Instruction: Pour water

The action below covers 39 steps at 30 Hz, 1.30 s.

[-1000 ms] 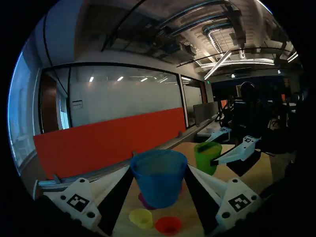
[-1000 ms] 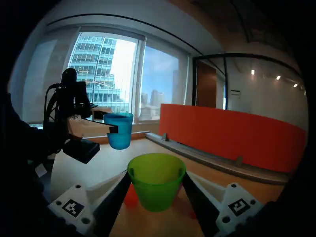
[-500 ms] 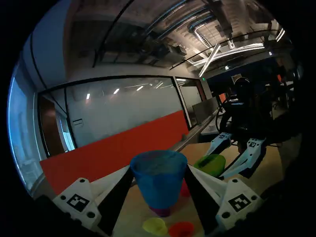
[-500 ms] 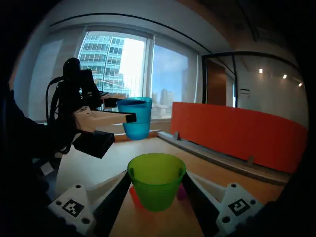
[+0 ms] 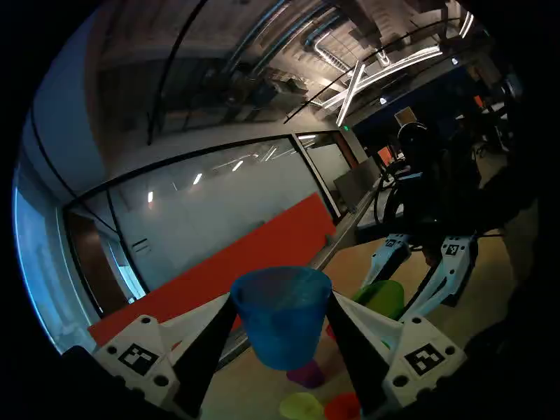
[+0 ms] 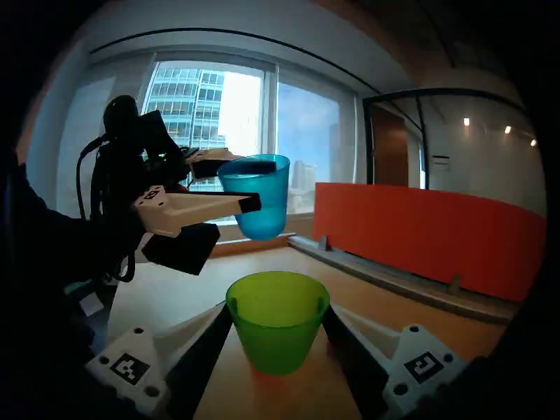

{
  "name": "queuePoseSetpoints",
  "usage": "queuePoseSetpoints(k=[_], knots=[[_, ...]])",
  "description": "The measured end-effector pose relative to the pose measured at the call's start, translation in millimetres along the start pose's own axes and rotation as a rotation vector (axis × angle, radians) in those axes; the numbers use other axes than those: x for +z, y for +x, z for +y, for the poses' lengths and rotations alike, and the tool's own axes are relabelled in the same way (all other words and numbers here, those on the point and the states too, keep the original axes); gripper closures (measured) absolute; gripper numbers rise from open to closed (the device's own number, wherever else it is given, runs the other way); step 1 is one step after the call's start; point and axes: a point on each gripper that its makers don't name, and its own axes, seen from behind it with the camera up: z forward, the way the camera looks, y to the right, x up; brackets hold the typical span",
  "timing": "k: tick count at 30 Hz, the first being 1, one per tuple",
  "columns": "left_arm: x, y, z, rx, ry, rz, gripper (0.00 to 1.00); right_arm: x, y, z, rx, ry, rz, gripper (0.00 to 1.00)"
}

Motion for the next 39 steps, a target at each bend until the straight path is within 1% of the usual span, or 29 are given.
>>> queuePoseSetpoints(k=[8, 20, 26, 32, 39], knots=[[5.8, 7.1, 3.8, 0.095, -0.004, -0.006, 0.14, 4.2, 1.8, -9.5, 0.011, 0.024, 0.011, 0.09], [7.5, 16.1, 3.3, 0.209, 0.004, -0.017, 0.14, 7.6, 3.7, -20.4, 0.007, 0.053, 0.015, 0.09], [6.8, 17.6, 6.8, 0.272, 0.001, -0.025, 0.14, 9.0, 3.8, -22.3, 0.003, 0.059, 0.014, 0.09], [7.2, 19.6, 8.5, 0.324, 0.003, -0.027, 0.14, 9.8, 4.8, -23.5, 0.004, 0.063, 0.013, 0.09], [10.4, 16.9, 7.0, 0.389, 0.008, -0.039, 0.14, 10.2, 5.4, -24.4, 0.002, 0.066, 0.014, 0.09]])
